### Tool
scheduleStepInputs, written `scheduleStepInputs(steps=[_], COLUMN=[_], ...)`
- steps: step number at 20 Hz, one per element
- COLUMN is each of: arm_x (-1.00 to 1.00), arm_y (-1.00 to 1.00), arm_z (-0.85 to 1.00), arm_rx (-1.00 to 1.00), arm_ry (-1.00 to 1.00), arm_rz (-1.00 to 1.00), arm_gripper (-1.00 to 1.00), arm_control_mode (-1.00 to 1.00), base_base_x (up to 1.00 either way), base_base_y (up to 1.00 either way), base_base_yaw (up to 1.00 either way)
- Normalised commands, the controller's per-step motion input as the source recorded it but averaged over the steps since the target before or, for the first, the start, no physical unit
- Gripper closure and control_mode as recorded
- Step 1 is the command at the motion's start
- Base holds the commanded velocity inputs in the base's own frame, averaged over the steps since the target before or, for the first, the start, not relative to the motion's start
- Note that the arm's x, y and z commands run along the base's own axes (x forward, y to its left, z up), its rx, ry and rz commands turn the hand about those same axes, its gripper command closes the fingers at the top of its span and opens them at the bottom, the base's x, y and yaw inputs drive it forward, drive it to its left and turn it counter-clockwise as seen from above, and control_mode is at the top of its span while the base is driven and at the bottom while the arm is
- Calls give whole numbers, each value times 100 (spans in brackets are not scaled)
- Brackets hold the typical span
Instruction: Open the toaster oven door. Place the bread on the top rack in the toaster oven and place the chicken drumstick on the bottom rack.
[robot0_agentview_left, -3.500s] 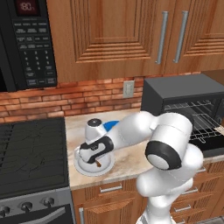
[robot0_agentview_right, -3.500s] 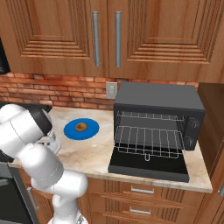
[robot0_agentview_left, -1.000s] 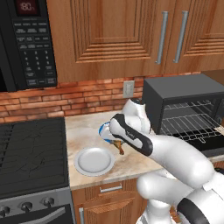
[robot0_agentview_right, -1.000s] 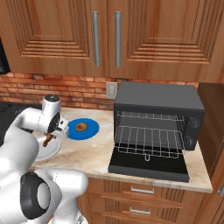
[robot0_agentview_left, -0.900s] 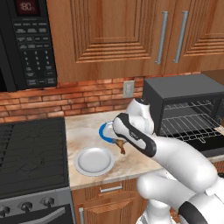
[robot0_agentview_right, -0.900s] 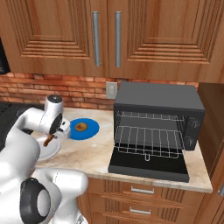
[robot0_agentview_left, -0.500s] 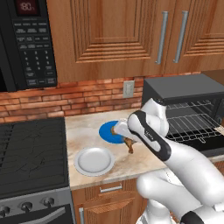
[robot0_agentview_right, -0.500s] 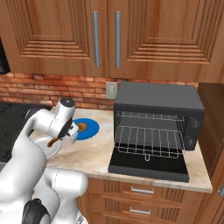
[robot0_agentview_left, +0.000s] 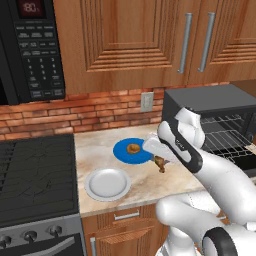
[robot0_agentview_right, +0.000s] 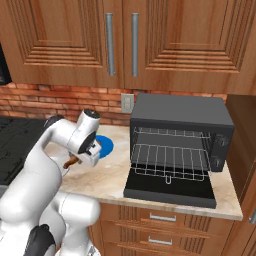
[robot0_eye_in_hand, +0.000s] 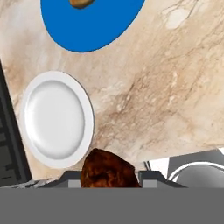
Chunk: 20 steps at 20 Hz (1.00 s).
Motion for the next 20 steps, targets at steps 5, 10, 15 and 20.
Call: scheduleStepInputs(steps=[5,10,15,20], arm_x=[-10,-22,-11,0], arm_y=[-39,-47,-55,-57], arm_z=[-3,-7,-1,0], arm_rx=[-7,0,0,0], arm_ry=[0,-18,-16,-4], arm_rz=[-3,-14,-14,-24], arm_gripper=[100,100,100,100], arm_control_mode=[-100,-100,-100,-100], base_base_x=[0,0,0,0], base_base_y=[0,0,0,0], base_base_yaw=[0,0,0,0])
